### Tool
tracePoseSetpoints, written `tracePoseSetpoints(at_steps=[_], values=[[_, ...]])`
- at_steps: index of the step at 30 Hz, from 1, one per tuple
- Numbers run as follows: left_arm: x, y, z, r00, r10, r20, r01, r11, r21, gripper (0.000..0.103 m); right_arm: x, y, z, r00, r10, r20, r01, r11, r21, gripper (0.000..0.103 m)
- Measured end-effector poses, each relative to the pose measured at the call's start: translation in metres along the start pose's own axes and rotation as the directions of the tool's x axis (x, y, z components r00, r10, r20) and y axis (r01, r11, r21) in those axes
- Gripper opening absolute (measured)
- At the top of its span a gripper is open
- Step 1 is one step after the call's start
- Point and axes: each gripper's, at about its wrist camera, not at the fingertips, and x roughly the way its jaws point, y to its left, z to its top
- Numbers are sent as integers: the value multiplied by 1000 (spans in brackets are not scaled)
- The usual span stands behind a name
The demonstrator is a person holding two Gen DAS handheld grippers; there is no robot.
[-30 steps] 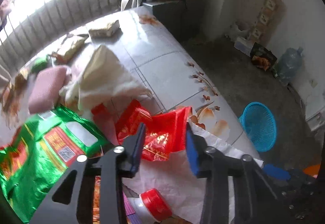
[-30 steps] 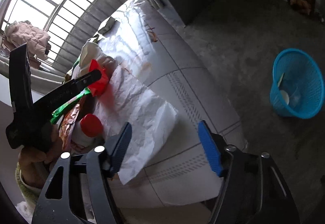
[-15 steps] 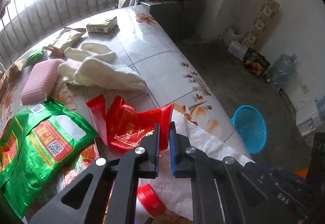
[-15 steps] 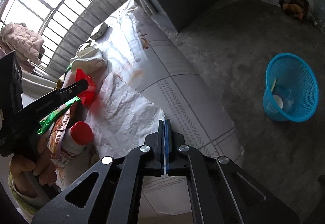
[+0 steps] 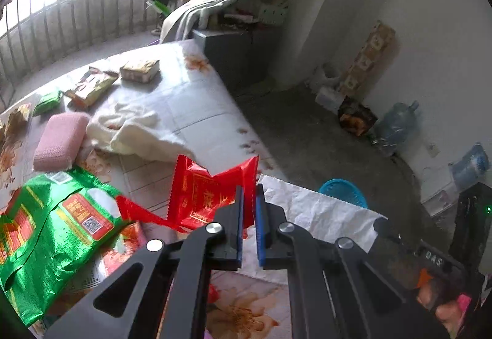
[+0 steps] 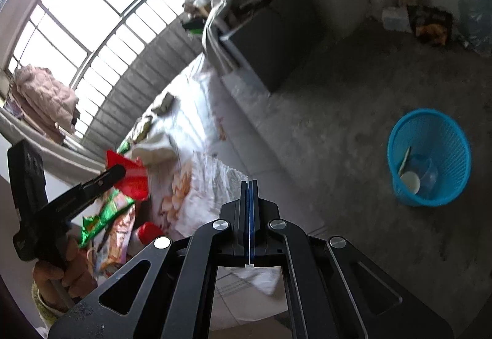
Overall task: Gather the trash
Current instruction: 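Drop red wrapper into blue basket with left tool while right tool drops white paper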
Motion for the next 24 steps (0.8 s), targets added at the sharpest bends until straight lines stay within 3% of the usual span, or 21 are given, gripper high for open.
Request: tracePoseSetpoints(at_steps=[6, 12, 14, 18, 24], values=[[0, -40, 10, 998, -59, 1, 58, 996, 73, 6, -27, -29, 15, 995, -36, 97, 31, 998, 58, 0], [27, -99, 15, 985, -155, -69, 164, 976, 145, 6, -53, -72, 25, 980, -98, 173, 73, 987, 144, 0], [42, -123, 16, 973, -200, -115, 217, 963, 161, 6, -59, -90, 27, 973, -132, 189, 98, 979, 181, 0], [73, -161, 16, 936, -283, -210, 319, 933, 166, 6, -65, -125, 30, 960, -194, 203, 140, 958, 251, 0], [148, -215, 5, 847, -357, -395, 429, 896, 111, 6, -56, -177, 35, 948, -262, 182, 189, 921, 341, 0]])
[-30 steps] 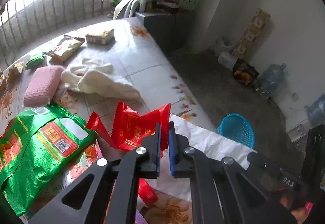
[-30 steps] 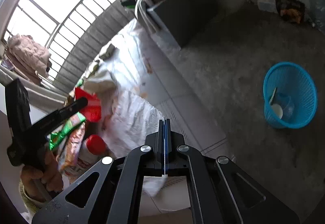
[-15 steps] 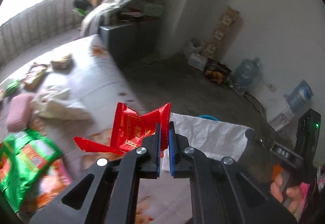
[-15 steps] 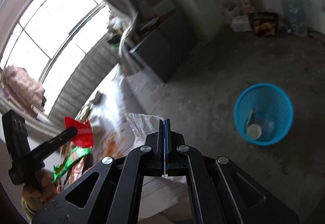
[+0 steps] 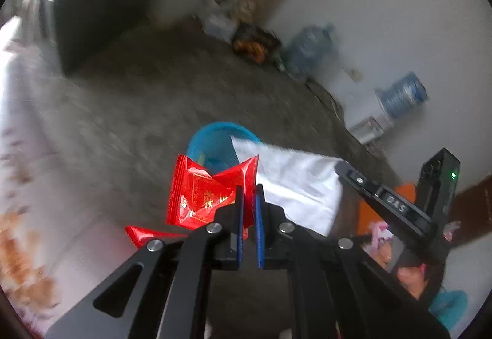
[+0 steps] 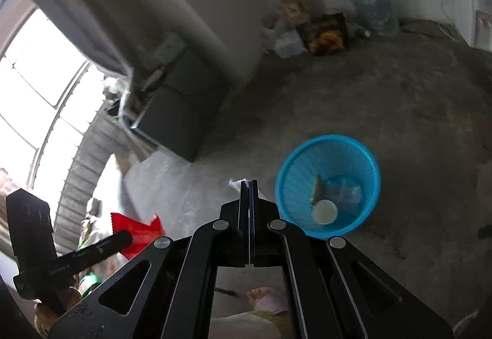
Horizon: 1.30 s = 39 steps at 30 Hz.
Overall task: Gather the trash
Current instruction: 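Drop red wrapper into blue basket with left tool while right tool drops white paper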
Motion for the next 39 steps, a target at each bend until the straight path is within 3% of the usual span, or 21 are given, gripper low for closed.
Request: tracePoseSetpoints(at_steps=[3, 8, 17, 19, 20, 21, 22, 25, 28, 36, 39], values=[[42, -7, 13, 997, -42, -67, 41, 999, -14, 6, 22, -18, 6, 999, -44, -27, 44, 999, 11, 0], [103, -15, 33, 989, -43, -141, 39, 999, -31, 6, 61, -48, 11, 992, -107, -64, 109, 993, 40, 0], [174, -27, 57, 978, -51, -203, 49, 999, -13, 7, 105, -93, 22, 991, -109, -77, 120, 980, 156, 0], [184, -27, 58, 978, -41, -206, 40, 999, -7, 24, 113, -99, 24, 991, -104, -87, 118, 978, 170, 5], [186, -25, 59, 979, -28, -203, 26, 1000, -13, 29, 120, -104, 24, 991, -87, -105, 105, 978, 181, 8], [186, -23, 59, 980, -23, -195, 19, 1000, -23, 37, 125, -107, 23, 990, -77, -120, 99, 976, 192, 17], [185, -20, 58, 983, -27, -183, 19, 999, -43, 39, 130, -112, 22, 988, -71, -135, 99, 973, 210, 24], [178, -14, 58, 985, -51, -162, 39, 996, -77, 45, 134, -117, 20, 987, -64, -150, 97, 970, 224, 32], [167, -10, 61, 989, -47, -141, 35, 995, -89, 45, 130, -116, 19, 987, -62, -150, 95, 968, 230, 42], [116, -15, 62, 996, -33, -84, 27, 997, -79, 46, 108, -105, 16, 991, -52, -120, 76, 975, 207, 49], [77, -16, 52, 999, -7, -51, 3, 997, -82, 49, 95, -100, 10, 993, -50, -110, 70, 979, 190, 60]])
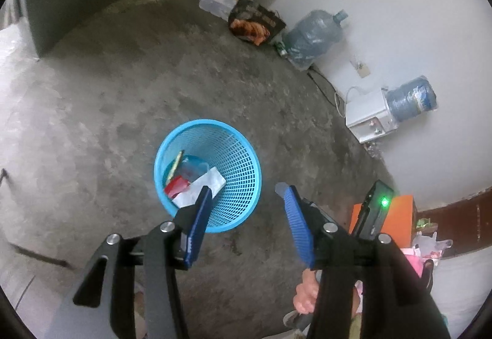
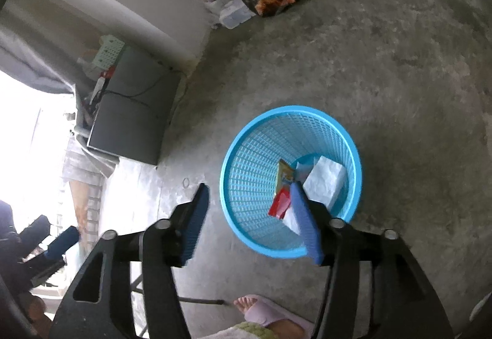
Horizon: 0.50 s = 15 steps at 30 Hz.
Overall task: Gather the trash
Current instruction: 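Drop red wrapper into blue basket with left tool while right tool drops white paper, then move both open tools from the basket back over the table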
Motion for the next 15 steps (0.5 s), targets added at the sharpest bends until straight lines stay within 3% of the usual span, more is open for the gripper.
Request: tracePoseSetpoints(at_steps=[6, 10, 15], values=[[-82, -2, -26, 996, 29, 87, -31, 999, 21, 62, -25, 0, -23, 999, 16, -44, -15, 1000, 18, 70], [-140, -4, -46, 984, 97, 146, -107, 993, 58, 73, -39, 5, -36, 995, 56, -80, -52, 998, 46, 75], [-199, 6, -72, 967, 147, 210, -158, 987, 34, 79, -59, 29, -38, 992, 77, -100, -76, 997, 14, 77]])
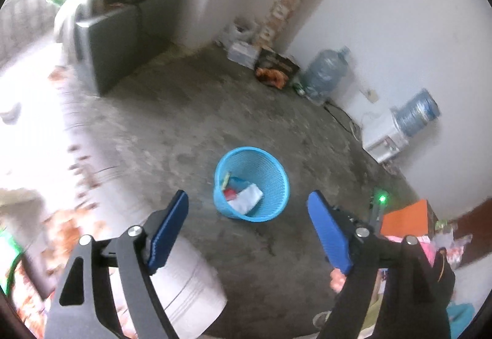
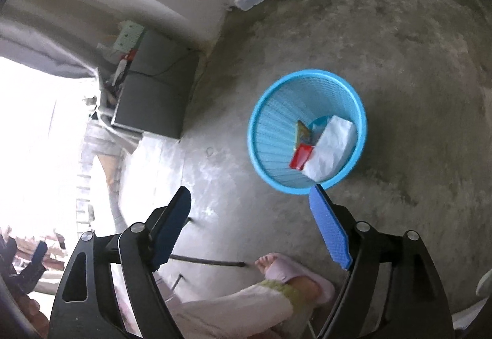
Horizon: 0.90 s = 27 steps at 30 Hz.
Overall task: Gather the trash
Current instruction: 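Move both open tools from the basket back over the table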
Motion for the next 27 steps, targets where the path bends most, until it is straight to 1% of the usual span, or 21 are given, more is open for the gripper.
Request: tracePoseSetpoints(at_steps=[2, 6, 9, 12, 13, 15, 16, 17, 19, 22, 24, 25, 26, 27], values=[[-27, 12, -9, 1000, 4, 30, -4, 1000, -11, 80, -6, 17, 0, 1000, 13, 5, -13, 1000, -26, 79], [-74, 46, -31, 996, 42, 80, -40, 999, -28, 84, -18, 59, -5, 998, 56, 14, -54, 992, -113, 81], [-114, 88, -52, 985, 124, 122, -112, 989, -99, 84, -18, 88, -13, 996, 94, -13, -94, 979, -182, 82], [-155, 137, -70, 964, 208, 167, -172, 964, -204, 84, -8, 119, -23, 990, 126, -68, -139, 959, -246, 82], [-172, 158, -77, 952, 242, 187, -193, 949, -248, 84, -4, 126, -25, 986, 140, -90, -159, 953, -257, 82], [-193, 184, -86, 933, 296, 206, -226, 925, -307, 85, 9, 146, -33, 974, 167, -150, -203, 939, -276, 82], [-206, 201, -93, 920, 331, 208, -247, 905, -347, 85, 15, 154, -36, 969, 171, -176, -216, 935, -282, 82], [-216, 216, -98, 913, 353, 205, -256, 887, -384, 85, 23, 164, -41, 963, 176, -202, -230, 928, -291, 82], [-232, 239, -106, 911, 362, 198, -248, 863, -440, 86, 36, 189, -52, 950, 181, -253, -260, 908, -328, 82], [-249, 265, -114, 907, 371, 200, -236, 841, -487, 87, 48, 222, -69, 936, 172, -306, -287, 877, -386, 82], [-253, 275, -115, 904, 380, 197, -244, 835, -494, 90, 58, 248, -82, 928, 151, -340, -299, 847, -440, 82], [-255, 281, -114, 903, 385, 191, -252, 835, -490, 91, 64, 265, -91, 922, 139, -360, -309, 826, -472, 82], [-255, 287, -112, 904, 387, 184, -258, 835, -487, 91, 67, 274, -96, 919, 133, -371, -316, 812, -491, 82], [-252, 295, -108, 908, 383, 170, -262, 836, -483, 92, 70, 287, -105, 914, 127, -384, -327, 792, -515, 82]])
